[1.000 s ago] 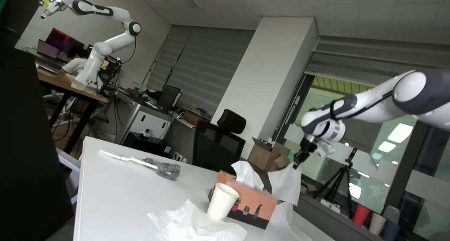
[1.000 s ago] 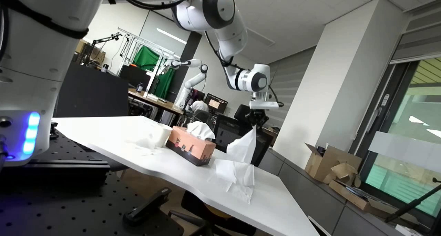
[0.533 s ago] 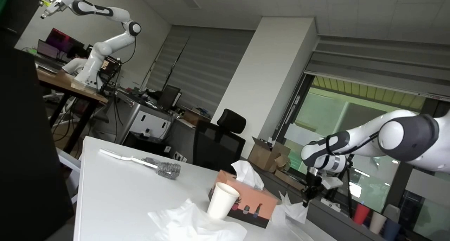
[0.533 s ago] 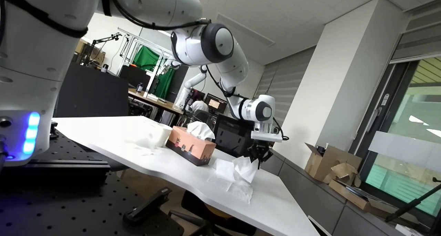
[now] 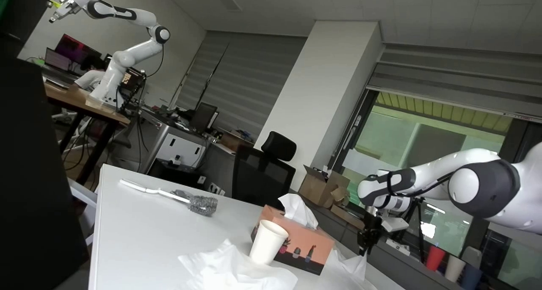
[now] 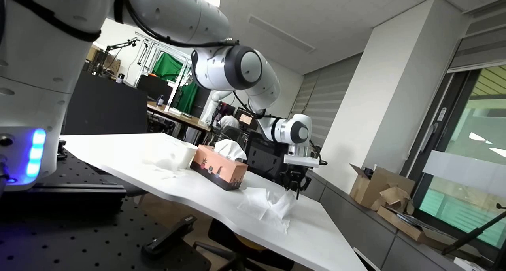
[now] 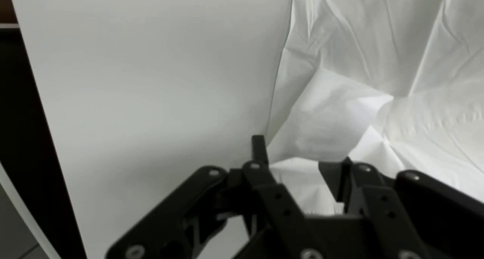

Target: Pull out a tissue from the box and put it on the table

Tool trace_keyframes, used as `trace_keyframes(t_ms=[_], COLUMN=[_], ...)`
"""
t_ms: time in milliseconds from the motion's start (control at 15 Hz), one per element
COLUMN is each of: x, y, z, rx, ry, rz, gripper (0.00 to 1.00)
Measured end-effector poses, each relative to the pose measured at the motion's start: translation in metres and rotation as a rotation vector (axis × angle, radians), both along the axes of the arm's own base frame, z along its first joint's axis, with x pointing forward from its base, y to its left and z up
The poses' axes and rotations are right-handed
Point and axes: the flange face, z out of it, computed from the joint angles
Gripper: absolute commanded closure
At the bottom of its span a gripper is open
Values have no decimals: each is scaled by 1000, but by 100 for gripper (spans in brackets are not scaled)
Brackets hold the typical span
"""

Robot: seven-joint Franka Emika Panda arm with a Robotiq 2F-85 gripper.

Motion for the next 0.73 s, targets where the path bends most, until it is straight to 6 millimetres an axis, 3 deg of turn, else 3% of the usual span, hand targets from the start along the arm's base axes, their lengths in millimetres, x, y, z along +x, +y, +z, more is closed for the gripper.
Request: trace_keyframes(t_ms=[267, 333, 533, 733], x=[21, 27, 35, 35], y=[21, 26, 36, 35], z=[46, 62, 100, 102], rx=[-31, -48, -82, -85], ry=[-80, -99, -139, -140], rz=[38, 51, 70, 69], gripper=[1, 18, 1, 1])
